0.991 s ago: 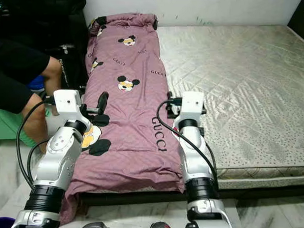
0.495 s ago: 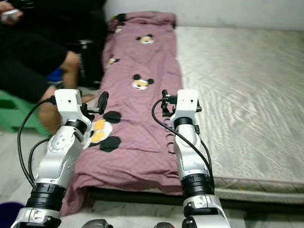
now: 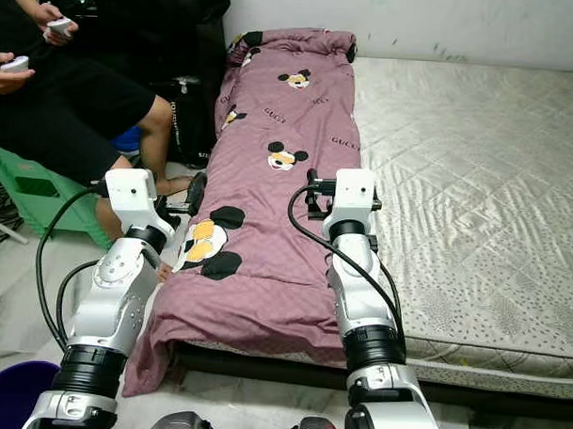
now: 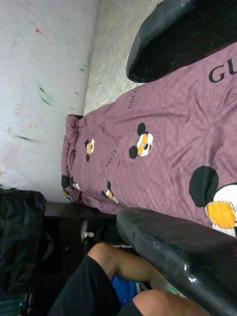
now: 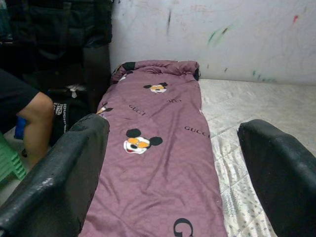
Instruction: Clean up the room
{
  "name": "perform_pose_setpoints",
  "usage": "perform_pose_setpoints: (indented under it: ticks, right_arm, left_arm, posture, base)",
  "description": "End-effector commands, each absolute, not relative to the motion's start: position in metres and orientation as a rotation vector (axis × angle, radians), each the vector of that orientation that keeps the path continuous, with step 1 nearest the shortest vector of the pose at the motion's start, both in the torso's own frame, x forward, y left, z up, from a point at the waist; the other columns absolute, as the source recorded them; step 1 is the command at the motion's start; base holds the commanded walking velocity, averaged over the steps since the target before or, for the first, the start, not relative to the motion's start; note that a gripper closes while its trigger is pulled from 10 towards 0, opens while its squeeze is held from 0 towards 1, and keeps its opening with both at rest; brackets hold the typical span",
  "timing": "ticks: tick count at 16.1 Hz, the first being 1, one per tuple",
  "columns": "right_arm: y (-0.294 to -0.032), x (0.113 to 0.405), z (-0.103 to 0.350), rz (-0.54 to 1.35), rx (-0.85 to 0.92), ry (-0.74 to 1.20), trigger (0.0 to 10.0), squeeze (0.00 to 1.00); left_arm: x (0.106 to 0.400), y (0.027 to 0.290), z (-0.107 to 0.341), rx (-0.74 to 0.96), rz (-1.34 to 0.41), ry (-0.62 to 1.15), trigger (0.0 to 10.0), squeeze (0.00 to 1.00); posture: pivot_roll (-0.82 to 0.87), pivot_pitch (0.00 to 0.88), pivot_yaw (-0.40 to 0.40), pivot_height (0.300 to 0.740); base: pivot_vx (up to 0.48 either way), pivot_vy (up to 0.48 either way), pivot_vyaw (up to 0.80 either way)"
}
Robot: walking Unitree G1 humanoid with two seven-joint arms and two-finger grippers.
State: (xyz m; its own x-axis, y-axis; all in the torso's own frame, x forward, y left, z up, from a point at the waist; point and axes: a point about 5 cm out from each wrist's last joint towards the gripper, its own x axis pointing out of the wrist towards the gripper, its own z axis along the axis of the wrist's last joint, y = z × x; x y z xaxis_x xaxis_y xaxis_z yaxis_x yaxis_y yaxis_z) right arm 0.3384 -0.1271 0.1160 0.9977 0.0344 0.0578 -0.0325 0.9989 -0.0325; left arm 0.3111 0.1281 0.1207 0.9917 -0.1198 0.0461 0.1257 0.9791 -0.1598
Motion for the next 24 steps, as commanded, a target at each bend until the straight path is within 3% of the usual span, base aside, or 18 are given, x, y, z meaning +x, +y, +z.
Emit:
perform_pose_setpoints:
  ticks: [1,5,9,12,24]
  right_arm:
    - [-0.125,0.341,0.119,0.038,-0.024,-0.068,10.0,0.0]
    - [-0.125,0.341,0.117,0.035,-0.022,-0.056,10.0,0.0]
    - [-0.124,0.341,0.119,0.048,-0.029,-0.072,10.0,0.0]
    - [-0.115,0.339,0.122,0.123,-0.076,-0.101,10.0,0.0]
    - [-0.116,0.341,0.122,0.132,-0.077,-0.099,10.0,0.0]
  left_arm:
    - [0.312,0.129,0.12,-0.152,-0.117,-0.032,10.0,0.0]
    - [0.311,0.129,0.12,-0.151,-0.12,-0.029,10.0,0.0]
    - [0.311,0.129,0.119,-0.151,-0.117,-0.028,10.0,0.0]
    - [0.312,0.129,0.12,-0.148,-0.119,-0.032,10.0,0.0]
    - [0.313,0.128,0.12,-0.151,-0.121,-0.031,10.0,0.0]
  posture:
    - [-0.11,0.0,0.054,0.74]
    - [-0.1,0.0,0.054,0.74]
    - [-0.1,0.0,0.054,0.74]
    - [-0.1,0.0,0.05,0.74]
    - [-0.11,0.0,0.046,0.74]
  base:
    - [0.0,0.0,0.0]
    - [0.0,0.0,-0.66]
    - [0.0,0.0,0.0]
    - [0.0,0.0,0.71]
    - [0.0,0.0,0.8]
